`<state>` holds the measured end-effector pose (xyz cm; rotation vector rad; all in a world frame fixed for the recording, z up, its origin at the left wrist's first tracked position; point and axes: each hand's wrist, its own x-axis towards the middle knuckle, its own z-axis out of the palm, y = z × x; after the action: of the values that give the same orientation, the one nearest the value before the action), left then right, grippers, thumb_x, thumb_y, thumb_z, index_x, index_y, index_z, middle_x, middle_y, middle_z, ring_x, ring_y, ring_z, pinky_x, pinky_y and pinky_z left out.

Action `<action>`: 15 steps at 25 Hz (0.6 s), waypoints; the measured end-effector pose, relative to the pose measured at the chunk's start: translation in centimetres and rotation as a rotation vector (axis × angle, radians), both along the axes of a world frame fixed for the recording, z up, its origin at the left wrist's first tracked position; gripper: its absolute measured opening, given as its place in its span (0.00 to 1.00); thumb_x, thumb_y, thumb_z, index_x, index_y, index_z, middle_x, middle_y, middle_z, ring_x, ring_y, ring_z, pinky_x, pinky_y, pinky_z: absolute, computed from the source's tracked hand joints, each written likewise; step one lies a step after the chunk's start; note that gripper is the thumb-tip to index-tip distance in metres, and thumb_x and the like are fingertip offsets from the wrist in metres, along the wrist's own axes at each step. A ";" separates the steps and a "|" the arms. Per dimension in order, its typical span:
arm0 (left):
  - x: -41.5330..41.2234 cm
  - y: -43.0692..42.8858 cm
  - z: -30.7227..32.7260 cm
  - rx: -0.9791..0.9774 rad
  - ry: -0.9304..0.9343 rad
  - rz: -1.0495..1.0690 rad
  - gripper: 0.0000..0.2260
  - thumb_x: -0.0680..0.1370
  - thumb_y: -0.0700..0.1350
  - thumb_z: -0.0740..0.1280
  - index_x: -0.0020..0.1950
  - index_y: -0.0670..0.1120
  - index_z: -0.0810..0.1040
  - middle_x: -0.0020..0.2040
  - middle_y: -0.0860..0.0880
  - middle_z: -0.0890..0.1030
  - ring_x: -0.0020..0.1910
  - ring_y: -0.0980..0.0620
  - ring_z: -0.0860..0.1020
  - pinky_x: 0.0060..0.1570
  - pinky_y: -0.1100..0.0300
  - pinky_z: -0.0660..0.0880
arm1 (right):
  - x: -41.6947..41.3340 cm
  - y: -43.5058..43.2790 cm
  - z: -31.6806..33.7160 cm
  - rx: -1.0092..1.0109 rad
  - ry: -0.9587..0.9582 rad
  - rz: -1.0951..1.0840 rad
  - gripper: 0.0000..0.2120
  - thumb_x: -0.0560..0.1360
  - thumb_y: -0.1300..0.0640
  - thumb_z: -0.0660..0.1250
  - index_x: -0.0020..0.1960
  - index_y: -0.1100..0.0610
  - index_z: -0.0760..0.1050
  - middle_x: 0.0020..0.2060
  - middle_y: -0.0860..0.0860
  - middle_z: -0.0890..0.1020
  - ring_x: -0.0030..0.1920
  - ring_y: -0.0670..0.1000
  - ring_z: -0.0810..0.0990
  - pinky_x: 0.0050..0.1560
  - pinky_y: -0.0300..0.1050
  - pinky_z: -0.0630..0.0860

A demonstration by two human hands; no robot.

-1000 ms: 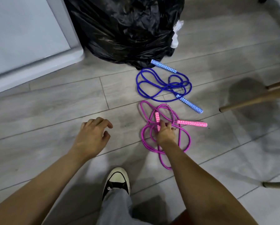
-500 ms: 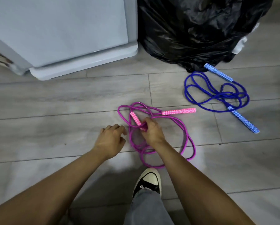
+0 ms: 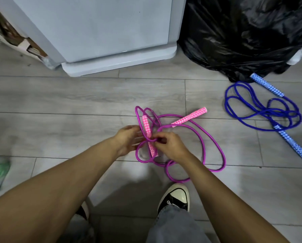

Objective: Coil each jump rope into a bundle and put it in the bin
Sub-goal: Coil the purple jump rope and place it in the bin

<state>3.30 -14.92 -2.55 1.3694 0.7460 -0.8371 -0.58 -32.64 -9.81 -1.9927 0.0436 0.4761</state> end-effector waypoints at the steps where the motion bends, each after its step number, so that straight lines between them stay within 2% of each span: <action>1: 0.0 0.1 0.0 0.010 0.014 -0.055 0.06 0.79 0.38 0.66 0.54 0.46 0.78 0.45 0.45 0.83 0.40 0.48 0.81 0.35 0.60 0.78 | -0.2 0.0 0.1 0.041 0.019 0.004 0.13 0.73 0.64 0.74 0.57 0.54 0.85 0.48 0.50 0.87 0.49 0.48 0.86 0.56 0.44 0.80; 3: -0.3 0.1 -0.3 0.037 0.046 -0.150 0.05 0.78 0.35 0.68 0.50 0.44 0.81 0.40 0.46 0.82 0.35 0.51 0.79 0.26 0.64 0.72 | -0.6 0.2 0.3 0.150 0.065 -0.022 0.13 0.73 0.67 0.73 0.56 0.57 0.85 0.49 0.52 0.87 0.51 0.51 0.86 0.59 0.46 0.80; 5: -0.9 -0.2 -1.1 0.084 0.079 -0.189 0.04 0.78 0.37 0.69 0.47 0.44 0.83 0.33 0.49 0.80 0.28 0.55 0.74 0.23 0.66 0.68 | -0.9 0.2 0.6 0.214 0.084 -0.010 0.14 0.73 0.68 0.73 0.56 0.57 0.85 0.50 0.51 0.87 0.52 0.50 0.86 0.60 0.45 0.80; 8: -1.4 0.0 -2.6 0.184 0.073 -0.292 0.04 0.79 0.40 0.68 0.45 0.43 0.80 0.35 0.46 0.76 0.24 0.55 0.67 0.21 0.66 0.63 | -1.5 -0.7 1.2 0.153 0.037 -0.068 0.14 0.74 0.68 0.71 0.54 0.53 0.86 0.51 0.48 0.87 0.51 0.46 0.85 0.57 0.42 0.79; 10: -1.2 1.1 -3.4 0.473 -0.053 -0.626 0.08 0.79 0.46 0.68 0.47 0.41 0.80 0.38 0.44 0.79 0.26 0.53 0.71 0.24 0.63 0.67 | -2.3 -2.2 1.1 -0.031 -0.094 -0.268 0.12 0.75 0.65 0.70 0.51 0.50 0.85 0.48 0.47 0.86 0.44 0.45 0.84 0.50 0.44 0.81; 12: -1.3 2.6 -3.6 0.793 -0.121 -0.964 0.13 0.77 0.50 0.69 0.51 0.40 0.79 0.42 0.44 0.81 0.37 0.47 0.78 0.35 0.60 0.73 | -2.9 -4.6 0.6 -0.356 -0.178 -0.429 0.07 0.76 0.62 0.68 0.49 0.52 0.82 0.47 0.50 0.85 0.42 0.52 0.84 0.44 0.48 0.81; 13: -1.5 3.4 -3.8 0.890 -0.108 -1.064 0.15 0.76 0.50 0.69 0.55 0.40 0.78 0.46 0.43 0.82 0.43 0.44 0.79 0.40 0.58 0.74 | -3.0 -5.9 0.2 -0.515 -0.146 -0.453 0.07 0.76 0.61 0.66 0.50 0.54 0.82 0.48 0.53 0.84 0.44 0.57 0.84 0.45 0.51 0.81; 15: -2.2 4.3 -4.3 0.927 -0.076 -1.167 0.18 0.76 0.52 0.69 0.60 0.41 0.76 0.53 0.41 0.81 0.45 0.43 0.79 0.43 0.57 0.74 | -3.2 -8.0 -0.4 -0.794 0.058 -0.377 0.10 0.80 0.59 0.62 0.54 0.58 0.81 0.52 0.59 0.81 0.52 0.63 0.82 0.52 0.55 0.79</action>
<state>1.10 -10.57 -6.83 2.7522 0.1669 -1.3779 -3.75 -40.66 -10.22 -2.6541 0.7288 0.2846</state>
